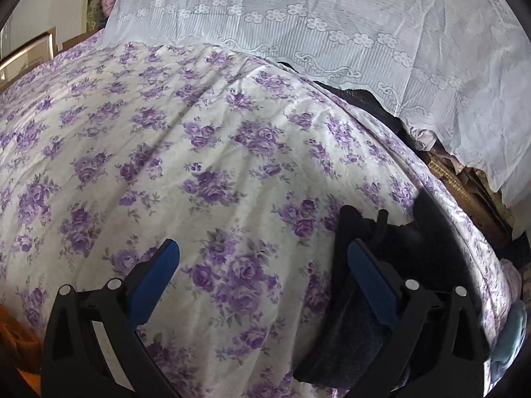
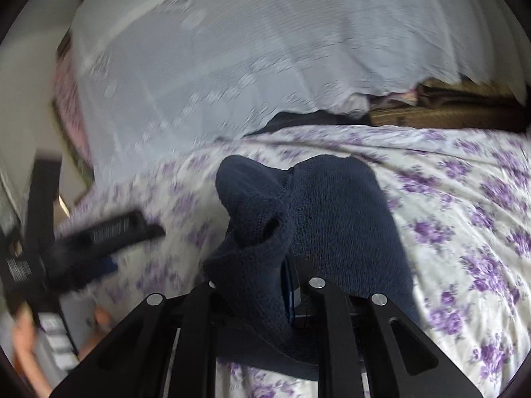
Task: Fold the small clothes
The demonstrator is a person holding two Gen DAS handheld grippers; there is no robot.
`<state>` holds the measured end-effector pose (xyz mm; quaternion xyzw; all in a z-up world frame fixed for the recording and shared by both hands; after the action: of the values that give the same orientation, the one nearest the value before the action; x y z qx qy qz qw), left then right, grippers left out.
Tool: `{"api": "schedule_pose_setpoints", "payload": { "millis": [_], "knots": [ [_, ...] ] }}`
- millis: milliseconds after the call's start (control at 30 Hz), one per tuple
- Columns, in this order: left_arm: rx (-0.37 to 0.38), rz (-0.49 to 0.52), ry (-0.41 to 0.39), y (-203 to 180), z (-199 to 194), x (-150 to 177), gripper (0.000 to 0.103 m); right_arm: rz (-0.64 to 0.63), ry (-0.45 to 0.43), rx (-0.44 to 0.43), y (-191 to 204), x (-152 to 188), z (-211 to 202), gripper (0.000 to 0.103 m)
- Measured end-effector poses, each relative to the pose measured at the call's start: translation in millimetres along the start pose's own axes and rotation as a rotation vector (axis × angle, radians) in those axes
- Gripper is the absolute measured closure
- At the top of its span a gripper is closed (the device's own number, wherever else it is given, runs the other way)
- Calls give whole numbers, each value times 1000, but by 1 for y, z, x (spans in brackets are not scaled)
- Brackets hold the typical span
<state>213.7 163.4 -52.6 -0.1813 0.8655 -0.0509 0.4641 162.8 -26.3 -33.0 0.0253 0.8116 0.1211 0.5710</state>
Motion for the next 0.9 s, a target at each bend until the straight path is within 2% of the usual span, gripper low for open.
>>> {"api": "schedule_pose_setpoints", "payload": {
  "millis": [133,267,333,367,433,500,633,733,767,833,900],
  "knots": [
    [-6,11,-3,-1,0,0,4,-73,39,-3,15,19,9,86],
    [-15,29,-4,-2,1,1,4,-199,163,-4,31,47,28,86],
    [-19,31,5,-2,3,3,4,-238,172,-8,36,48,26,80],
    [-20,32,10,-1,5,4,4,-244,183,-19,37,48,26,74],
    [-23,35,25,-1,7,6,4,-247,211,-92,42,48,21,43],
    [-21,42,29,-3,8,7,4,-275,213,-133,47,45,11,40],
    [-17,70,20,-8,4,8,4,-316,178,-196,45,37,-19,40],
    [-3,91,12,-15,-1,7,4,-301,133,-220,27,23,-46,42],
    [4,99,8,-18,-4,7,4,-283,104,-207,15,15,-54,45],
    [27,131,-6,-28,-13,7,4,-217,59,-193,-4,1,-62,76],
    [61,192,-19,-45,-23,12,4,-121,40,-154,-27,-13,-60,85]
  ]
}}
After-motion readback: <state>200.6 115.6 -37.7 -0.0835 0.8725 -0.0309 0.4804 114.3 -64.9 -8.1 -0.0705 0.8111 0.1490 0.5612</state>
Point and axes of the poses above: each gripper's, at about its wrist camera, not at the fingertips, and z roughly the way its jaws point, y to its left, x to its underside, the point moved 5 cm from there along z, roughly the way its jaws point, and after that the axes turned 15 degrees about -y, right-handed, at the moved point
